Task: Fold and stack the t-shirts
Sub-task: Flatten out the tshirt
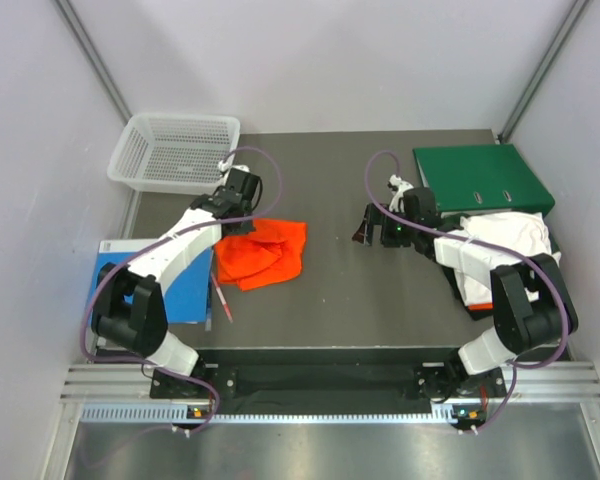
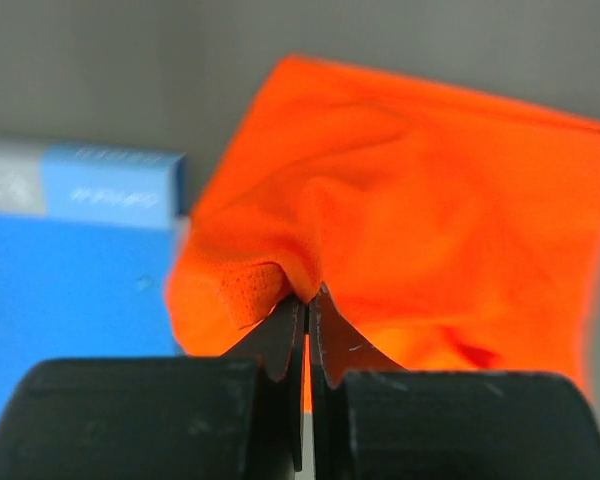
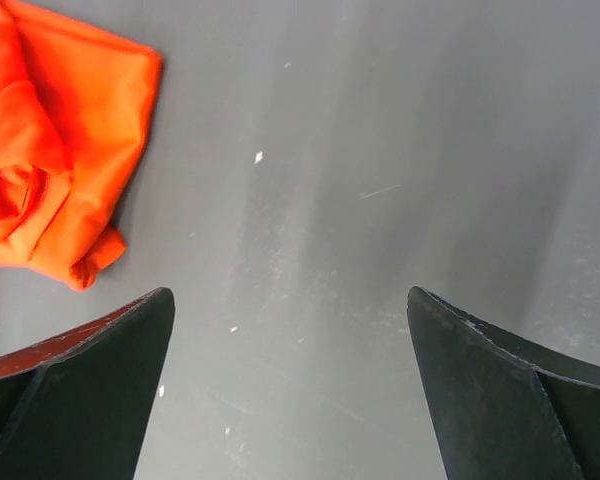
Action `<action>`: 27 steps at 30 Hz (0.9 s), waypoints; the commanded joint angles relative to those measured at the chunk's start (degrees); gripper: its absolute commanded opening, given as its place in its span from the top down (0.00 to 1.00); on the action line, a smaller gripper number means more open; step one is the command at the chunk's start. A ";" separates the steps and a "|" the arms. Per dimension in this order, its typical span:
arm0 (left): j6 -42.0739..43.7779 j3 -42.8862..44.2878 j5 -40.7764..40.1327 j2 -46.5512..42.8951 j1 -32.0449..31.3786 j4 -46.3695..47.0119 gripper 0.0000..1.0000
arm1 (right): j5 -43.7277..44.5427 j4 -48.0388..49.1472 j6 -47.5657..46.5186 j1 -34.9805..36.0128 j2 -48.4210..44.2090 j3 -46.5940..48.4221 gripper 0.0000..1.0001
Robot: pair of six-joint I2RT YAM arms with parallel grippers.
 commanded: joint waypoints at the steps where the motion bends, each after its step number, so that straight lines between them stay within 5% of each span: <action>1: 0.27 7.03 4.90 -5.86 -6.86 5.16 1.00 | 6.77 -0.42 0.21 0.07 -3.74 -0.13 0.00; 7: -0.87 16.61 13.68 -4.39 -23.19 10.69 1.00 | 14.95 -3.76 2.06 -3.88 -11.73 -1.28 0.00; 15: 2.11 35.50 19.41 0.55 -32.19 13.07 1.00 | 16.90 -5.97 2.76 -13.37 -19.91 -3.82 0.00; 20: 4.74 32.01 8.36 -8.14 -31.92 17.46 1.00 | 17.95 -6.32 2.41 -14.34 -21.76 -5.66 0.00; 27: 7.21 23.32 -13.70 -21.67 -27.18 10.37 1.00 | 15.41 -3.78 2.67 -14.43 -19.31 -6.46 0.00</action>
